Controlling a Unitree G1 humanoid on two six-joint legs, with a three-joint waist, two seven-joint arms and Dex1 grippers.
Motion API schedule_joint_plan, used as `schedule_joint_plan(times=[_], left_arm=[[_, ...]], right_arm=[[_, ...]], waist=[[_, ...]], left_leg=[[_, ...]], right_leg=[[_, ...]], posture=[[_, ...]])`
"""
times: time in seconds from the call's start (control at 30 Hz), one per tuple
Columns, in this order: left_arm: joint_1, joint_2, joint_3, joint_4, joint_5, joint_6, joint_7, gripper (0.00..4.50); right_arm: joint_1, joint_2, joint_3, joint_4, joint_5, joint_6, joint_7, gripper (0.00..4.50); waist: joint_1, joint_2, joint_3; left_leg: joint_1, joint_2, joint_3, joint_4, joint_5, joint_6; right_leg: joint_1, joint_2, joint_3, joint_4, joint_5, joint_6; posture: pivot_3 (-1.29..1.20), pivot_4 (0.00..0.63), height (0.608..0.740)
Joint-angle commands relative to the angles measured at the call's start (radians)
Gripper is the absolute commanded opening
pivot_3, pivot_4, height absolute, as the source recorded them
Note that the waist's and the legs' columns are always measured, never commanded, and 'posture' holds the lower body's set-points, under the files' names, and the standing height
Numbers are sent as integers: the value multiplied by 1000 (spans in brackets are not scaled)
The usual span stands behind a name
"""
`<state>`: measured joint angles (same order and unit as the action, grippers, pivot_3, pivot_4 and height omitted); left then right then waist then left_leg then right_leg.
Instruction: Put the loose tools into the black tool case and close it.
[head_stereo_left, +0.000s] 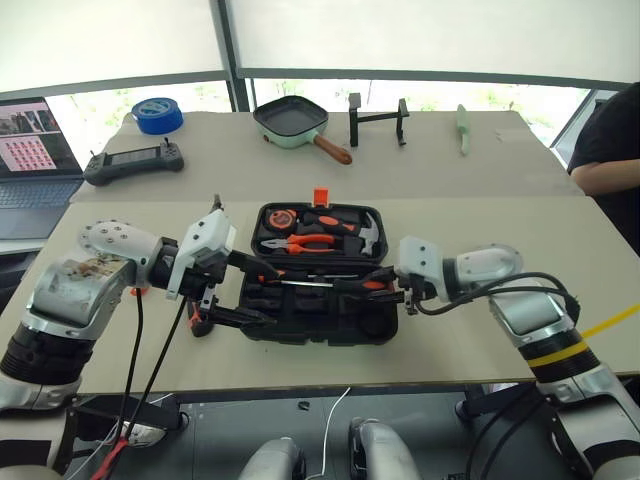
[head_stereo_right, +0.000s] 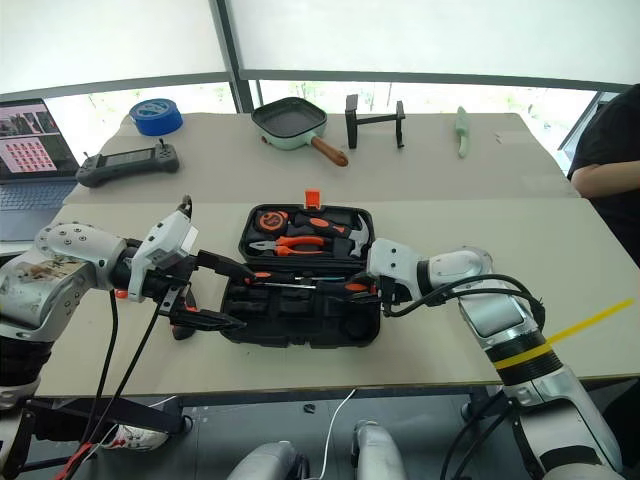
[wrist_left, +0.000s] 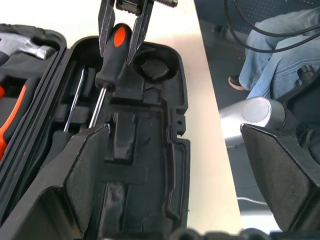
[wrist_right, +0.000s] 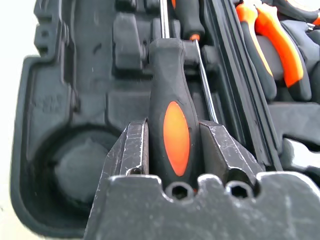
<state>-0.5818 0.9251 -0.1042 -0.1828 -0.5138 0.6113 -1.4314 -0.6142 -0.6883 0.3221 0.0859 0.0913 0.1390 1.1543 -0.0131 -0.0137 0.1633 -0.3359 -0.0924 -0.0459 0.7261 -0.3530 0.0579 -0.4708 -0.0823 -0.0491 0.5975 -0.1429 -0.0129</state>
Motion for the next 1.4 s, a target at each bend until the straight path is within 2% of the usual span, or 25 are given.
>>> schedule_joint_plan(times=[0.03, 0.1, 0.33, 0.57, 0.7, 0.83, 1.03, 1.4], left_arm=[[-24, -3, 9, -3, 5, -26, 0, 4500], [-26, -6, 8, 2, 9, -29, 0, 4500], [-22, -5, 10, 12, 14, -44, -6, 4500], [-27, -9, 5, 29, 19, -60, -7, 4500], [-35, -21, -2, 46, 38, -75, -1, 4500], [-33, -23, -7, 49, 50, -83, -6, 4500], [-42, -24, -10, 48, 45, -78, -6, 4500], [-43, -24, -12, 49, 47, -72, 4, 4500]], right_arm=[[-20, 24, -11, 18, -16, -28, -8, 1049], [-28, 35, -17, 17, -12, -23, -4, 2084], [-50, 63, -69, -45, 61, 82, 0, 4396], [-74, 106, -95, -65, 115, 212, -21, 4457], [-93, 145, -90, -33, 108, 233, -42, 3408], [-93, 170, -65, 1, 74, 201, -55, 1940], [-99, 210, -5, 58, 11, 176, -75, 6], [-59, 200, 114, 134, -157, 101, -106, 6]], waist=[[0, 0, 0], [0, 0, 0], [1, 0, 0], [1, 0, 0], [0, 0, 0], [1, 0, 0], [-2, 0, 0], [-2, 0, -1]], left_leg=[[0, 0, 0, 0, 0, 0], [0, 0, 0, 0, 0, 0], [-1, 0, 0, 0, 0, 0], [-1, 1, -1, 0, 0, 0], [-1, 0, -1, 0, 0, 0], [-1, 0, -1, 0, 0, 0], [-1, 0, -1, 0, 0, 0], [2, 0, -1, 1, 0, 0]], right_leg=[[0, 1, 0, 0, 0, 0], [0, 1, 1, 0, 0, 0], [0, 1, 1, 0, 0, 0], [-1, 1, 1, 0, 0, 0], [-1, 1, 1, 0, 0, 0], [-1, 3, 1, 0, 0, 0], [-1, 4, 1, 1, 0, 0], [0, 5, 2, 4, 0, 0]], posture=[[0, 150, 740], [0, 150, 740], [0, 150, 740], [0, 150, 740], [0, 150, 740], [0, 150, 740], [0, 150, 740], [0, 150, 740]])
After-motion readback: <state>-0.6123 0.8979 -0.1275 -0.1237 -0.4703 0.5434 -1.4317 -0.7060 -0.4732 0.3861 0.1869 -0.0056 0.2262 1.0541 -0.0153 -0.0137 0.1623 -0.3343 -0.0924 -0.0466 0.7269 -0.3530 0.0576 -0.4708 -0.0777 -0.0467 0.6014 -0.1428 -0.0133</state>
